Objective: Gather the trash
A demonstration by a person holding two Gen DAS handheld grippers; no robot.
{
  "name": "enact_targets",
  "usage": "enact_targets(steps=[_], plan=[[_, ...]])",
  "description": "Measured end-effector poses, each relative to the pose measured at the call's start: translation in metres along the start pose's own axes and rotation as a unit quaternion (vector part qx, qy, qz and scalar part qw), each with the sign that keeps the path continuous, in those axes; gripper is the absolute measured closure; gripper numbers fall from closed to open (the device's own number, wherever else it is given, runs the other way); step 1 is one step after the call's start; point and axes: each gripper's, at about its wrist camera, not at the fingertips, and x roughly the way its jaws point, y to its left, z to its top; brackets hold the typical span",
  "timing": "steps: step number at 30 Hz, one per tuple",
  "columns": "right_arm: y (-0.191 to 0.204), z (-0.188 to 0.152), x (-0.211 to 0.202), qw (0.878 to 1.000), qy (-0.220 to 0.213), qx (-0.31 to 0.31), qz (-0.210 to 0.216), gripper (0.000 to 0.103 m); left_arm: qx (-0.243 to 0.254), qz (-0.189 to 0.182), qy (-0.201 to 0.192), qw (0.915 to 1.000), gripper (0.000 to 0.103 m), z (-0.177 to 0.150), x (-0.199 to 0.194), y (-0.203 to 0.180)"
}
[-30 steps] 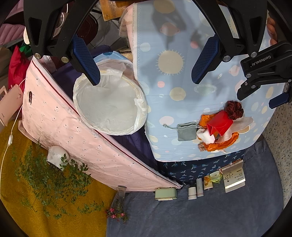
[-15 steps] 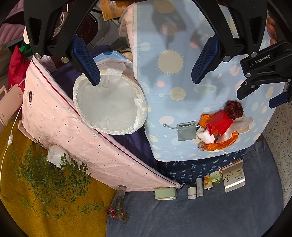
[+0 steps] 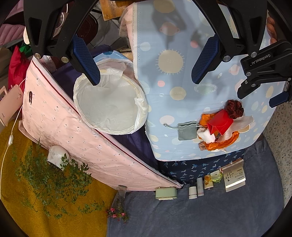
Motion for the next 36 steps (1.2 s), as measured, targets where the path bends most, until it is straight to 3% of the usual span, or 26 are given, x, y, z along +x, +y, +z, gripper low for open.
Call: enact_targets(steps=[18,36], plan=[[-0.001,0.003,0.002,1.0,0.0,-0.002,0.002,0.007,0.001,0.001,0.002,1.0,0.008,-0.001,0.001,0.001],[0.019,0.022,0.023,1.0,-0.008,0.001,0.015,0.007,-0.01,-0.012,0.029,0.9994,0.008,0.008,0.036,0.021]])
